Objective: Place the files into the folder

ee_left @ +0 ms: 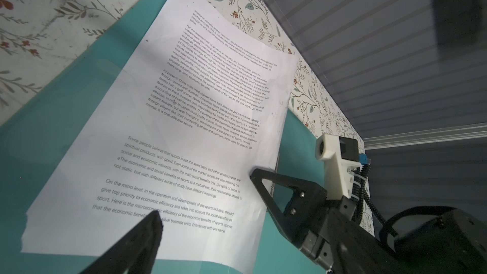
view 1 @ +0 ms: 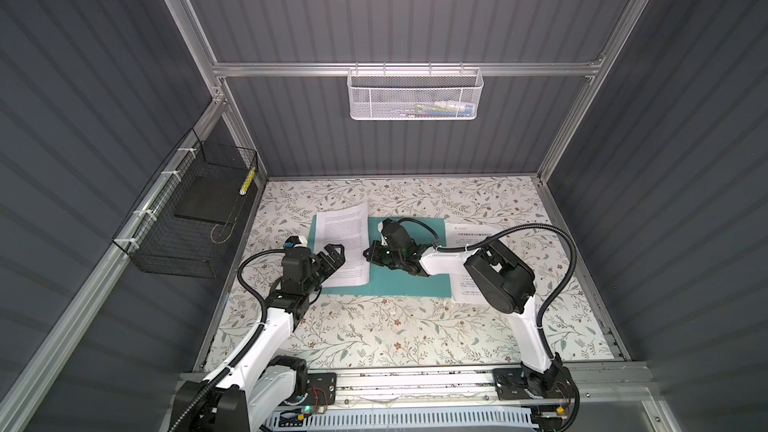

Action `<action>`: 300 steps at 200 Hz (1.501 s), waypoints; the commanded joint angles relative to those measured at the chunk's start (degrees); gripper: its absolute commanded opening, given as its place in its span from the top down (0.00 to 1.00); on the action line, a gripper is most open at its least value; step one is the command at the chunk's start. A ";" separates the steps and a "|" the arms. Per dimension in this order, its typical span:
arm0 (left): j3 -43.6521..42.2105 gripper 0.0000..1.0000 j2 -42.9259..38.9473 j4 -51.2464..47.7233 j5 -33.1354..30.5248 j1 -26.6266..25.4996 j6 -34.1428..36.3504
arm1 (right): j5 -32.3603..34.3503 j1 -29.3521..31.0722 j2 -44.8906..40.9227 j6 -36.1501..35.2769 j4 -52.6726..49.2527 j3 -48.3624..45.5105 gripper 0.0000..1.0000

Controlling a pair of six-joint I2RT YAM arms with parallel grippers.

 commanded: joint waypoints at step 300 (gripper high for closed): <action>-1.48 0.02 0.09 -0.60 -0.91 0.66 0.68 | -3.07 4.09 5.77 3.07 -6.29 8.42 1.00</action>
